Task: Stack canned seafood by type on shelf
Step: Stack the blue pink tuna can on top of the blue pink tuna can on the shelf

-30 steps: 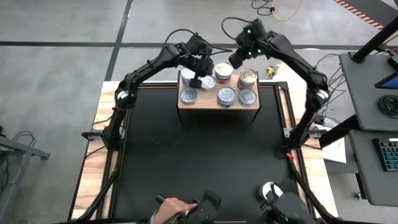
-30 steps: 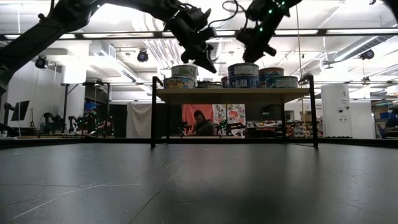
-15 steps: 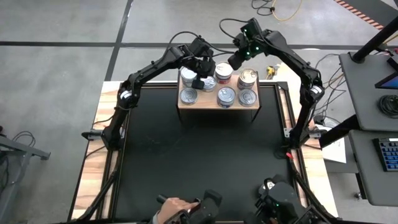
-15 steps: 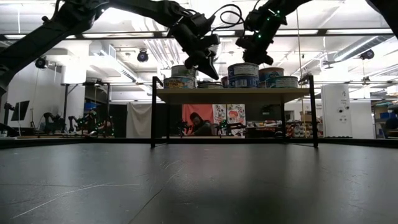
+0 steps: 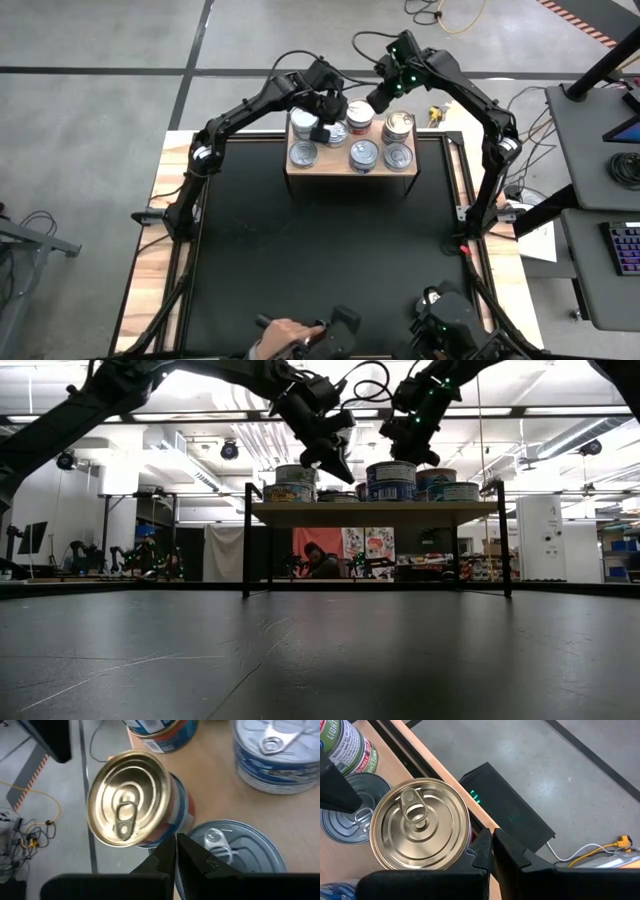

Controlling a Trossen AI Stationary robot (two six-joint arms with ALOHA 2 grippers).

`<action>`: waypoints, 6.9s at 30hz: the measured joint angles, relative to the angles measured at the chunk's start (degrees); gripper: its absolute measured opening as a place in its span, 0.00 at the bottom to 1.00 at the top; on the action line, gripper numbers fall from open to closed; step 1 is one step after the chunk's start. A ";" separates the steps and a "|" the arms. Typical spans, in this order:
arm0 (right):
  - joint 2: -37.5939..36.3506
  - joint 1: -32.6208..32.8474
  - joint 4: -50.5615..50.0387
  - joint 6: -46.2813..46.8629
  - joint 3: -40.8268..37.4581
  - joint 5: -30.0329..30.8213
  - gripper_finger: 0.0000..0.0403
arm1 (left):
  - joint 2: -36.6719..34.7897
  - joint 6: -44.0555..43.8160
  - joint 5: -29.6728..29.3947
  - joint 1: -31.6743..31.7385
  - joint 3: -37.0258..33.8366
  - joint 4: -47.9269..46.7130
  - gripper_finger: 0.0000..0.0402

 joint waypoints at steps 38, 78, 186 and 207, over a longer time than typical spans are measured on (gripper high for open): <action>0.00 0.54 2.56 -0.71 -4.52 -2.20 0.02 | 1.42 -2.69 -2.82 -1.59 -0.87 2.43 0.00; 0.00 1.42 2.16 -0.51 -4.52 -2.90 0.02 | 3.29 -3.11 -2.89 -1.81 -0.98 4.12 0.00; -1.84 1.66 1.47 -0.84 -4.68 -3.03 0.02 | 2.36 -6.10 -4.33 -2.92 0.63 4.94 0.00; -1.86 1.66 0.81 -1.13 -4.68 -2.93 0.02 | 2.16 -6.10 -4.39 -3.27 0.63 5.33 0.00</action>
